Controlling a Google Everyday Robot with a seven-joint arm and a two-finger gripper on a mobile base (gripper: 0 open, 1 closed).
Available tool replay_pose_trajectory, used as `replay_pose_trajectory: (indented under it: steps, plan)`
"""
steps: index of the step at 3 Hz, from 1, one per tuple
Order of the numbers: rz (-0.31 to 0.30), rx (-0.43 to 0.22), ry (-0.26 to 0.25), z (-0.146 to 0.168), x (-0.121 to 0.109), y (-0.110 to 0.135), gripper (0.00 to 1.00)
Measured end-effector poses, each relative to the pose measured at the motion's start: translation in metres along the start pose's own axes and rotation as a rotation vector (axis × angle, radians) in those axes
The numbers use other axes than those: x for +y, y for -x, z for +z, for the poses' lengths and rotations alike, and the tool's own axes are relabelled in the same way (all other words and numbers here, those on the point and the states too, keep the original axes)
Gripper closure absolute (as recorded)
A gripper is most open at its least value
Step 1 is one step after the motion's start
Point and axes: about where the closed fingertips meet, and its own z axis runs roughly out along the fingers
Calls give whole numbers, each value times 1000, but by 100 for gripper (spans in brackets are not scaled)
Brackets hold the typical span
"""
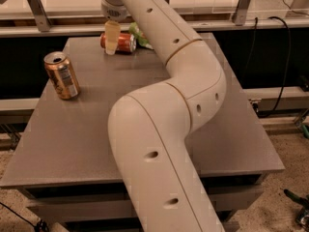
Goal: Place coke can upright
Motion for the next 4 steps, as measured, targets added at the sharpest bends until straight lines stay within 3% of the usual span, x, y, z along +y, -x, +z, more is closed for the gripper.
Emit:
replay_pose_trajectory:
  steps: [1,2,4]
  plan:
    - [0,-1,-2,1,-1,1,0]
    - [1,-31,38,17,9,12,0]
    - [-6,-33,39,45,9,20,0]
